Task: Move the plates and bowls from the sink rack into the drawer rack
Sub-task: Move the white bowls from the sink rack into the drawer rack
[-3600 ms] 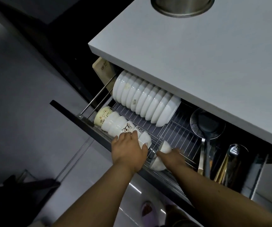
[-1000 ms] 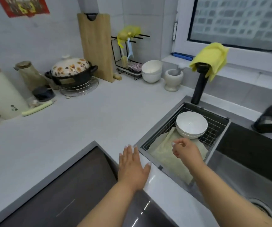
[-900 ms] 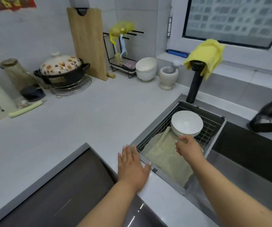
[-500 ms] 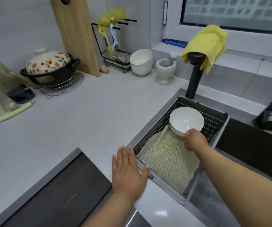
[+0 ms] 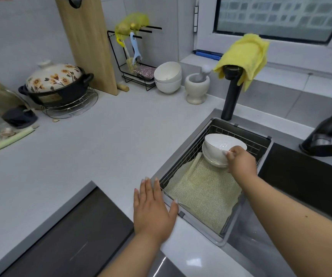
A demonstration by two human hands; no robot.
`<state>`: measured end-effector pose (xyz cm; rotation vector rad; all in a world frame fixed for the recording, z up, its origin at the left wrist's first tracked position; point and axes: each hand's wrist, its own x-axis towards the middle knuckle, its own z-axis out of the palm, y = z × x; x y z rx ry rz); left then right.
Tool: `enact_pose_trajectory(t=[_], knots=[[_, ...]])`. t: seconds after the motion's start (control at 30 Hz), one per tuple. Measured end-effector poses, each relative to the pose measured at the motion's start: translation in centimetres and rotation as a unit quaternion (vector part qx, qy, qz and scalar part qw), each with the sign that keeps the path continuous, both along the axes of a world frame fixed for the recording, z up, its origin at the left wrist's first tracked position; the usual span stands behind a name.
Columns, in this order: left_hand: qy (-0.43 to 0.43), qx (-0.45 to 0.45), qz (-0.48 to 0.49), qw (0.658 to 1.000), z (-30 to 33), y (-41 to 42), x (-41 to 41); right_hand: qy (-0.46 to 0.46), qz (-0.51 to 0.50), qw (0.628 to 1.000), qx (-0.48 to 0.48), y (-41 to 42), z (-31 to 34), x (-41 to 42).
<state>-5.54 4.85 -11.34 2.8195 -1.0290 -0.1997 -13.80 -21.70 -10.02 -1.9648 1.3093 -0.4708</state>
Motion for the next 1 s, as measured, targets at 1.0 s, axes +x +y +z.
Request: enact_pose_trajectory(t=[1.0], knots=[[0.545,-0.592,0.326,0.496,11.3,23.5,1.0,-0.181,0.351,0.913,0.102,34.7,10.7,0.8]])
